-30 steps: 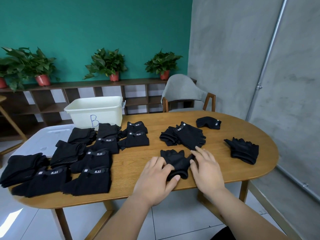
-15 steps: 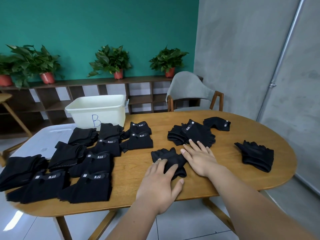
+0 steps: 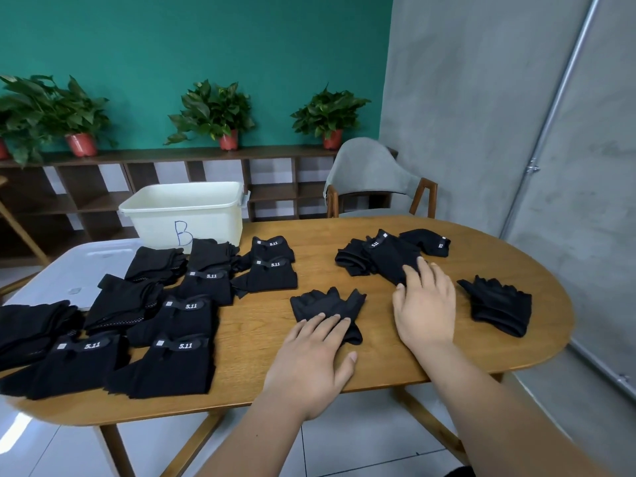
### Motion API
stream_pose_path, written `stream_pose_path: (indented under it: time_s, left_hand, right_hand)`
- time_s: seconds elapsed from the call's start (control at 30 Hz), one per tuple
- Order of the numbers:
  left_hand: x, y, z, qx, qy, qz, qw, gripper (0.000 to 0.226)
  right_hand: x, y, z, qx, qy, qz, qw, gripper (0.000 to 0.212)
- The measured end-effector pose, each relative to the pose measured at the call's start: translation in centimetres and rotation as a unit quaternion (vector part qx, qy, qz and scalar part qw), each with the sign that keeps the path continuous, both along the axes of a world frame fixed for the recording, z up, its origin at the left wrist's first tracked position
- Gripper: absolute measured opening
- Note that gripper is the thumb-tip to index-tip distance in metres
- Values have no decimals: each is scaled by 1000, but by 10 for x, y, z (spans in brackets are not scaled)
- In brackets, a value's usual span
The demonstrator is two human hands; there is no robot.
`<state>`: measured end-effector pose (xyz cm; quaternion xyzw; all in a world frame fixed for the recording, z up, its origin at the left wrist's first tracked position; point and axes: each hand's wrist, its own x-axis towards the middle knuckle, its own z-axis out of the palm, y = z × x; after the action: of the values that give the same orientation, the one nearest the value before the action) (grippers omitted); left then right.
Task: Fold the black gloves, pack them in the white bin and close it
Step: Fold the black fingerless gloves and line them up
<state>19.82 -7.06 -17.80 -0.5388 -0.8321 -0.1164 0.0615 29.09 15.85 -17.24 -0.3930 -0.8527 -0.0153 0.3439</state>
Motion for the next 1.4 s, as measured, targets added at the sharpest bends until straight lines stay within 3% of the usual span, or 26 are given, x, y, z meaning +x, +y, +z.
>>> stream_pose_path:
  time_s: [0.13, 0.27, 0.37, 0.53, 0.63, 0.7, 0.8, 0.93, 1.1, 1.23, 1.4]
  left_hand:
    - [1, -3, 0, 2, 0, 11, 1000, 66]
    - [4, -4, 2, 5, -5, 19, 1000, 64]
    - [5, -5, 3, 23, -14, 25, 999, 63]
    - [4, -4, 2, 38, -39, 22, 998, 63]
    - [4, -5, 3, 69, -32, 40, 996, 58]
    - [3, -6, 3, 104, -35, 67, 992, 53]
    - [-2, -6, 3, 139, -56, 107, 983, 40]
    - [-3, -5, 2, 149, -69, 137, 977, 33]
    - [-2, 0, 1, 26, -55, 140, 988, 66]
    - [-4, 2, 9, -84, -90, 142, 982, 71]
    - [-14, -12, 10, -136, -90, 99, 982, 71]
  right_hand:
    - [33, 11, -4, -70, 35, -129, 989, 61]
    - [59, 11, -14, -133, -66, -174, 973, 64]
    - [66, -6, -13, -61, -119, -125, 983, 57]
    - [59, -40, -12, 24, -119, 72, 990, 43]
    - [57, -52, -6, 7, -66, 189, 980, 38]
    - [57, -54, -4, -14, -39, 206, 978, 42]
    - [55, -58, -4, -81, -145, 190, 968, 60]
    - [50, -66, 5, -123, -274, 195, 934, 67]
    - [43, -84, 9, -121, -327, 173, 921, 67]
    - [37, -91, 8, -138, -329, 148, 922, 67]
    - [29, -97, 6, -168, -323, 124, 923, 67]
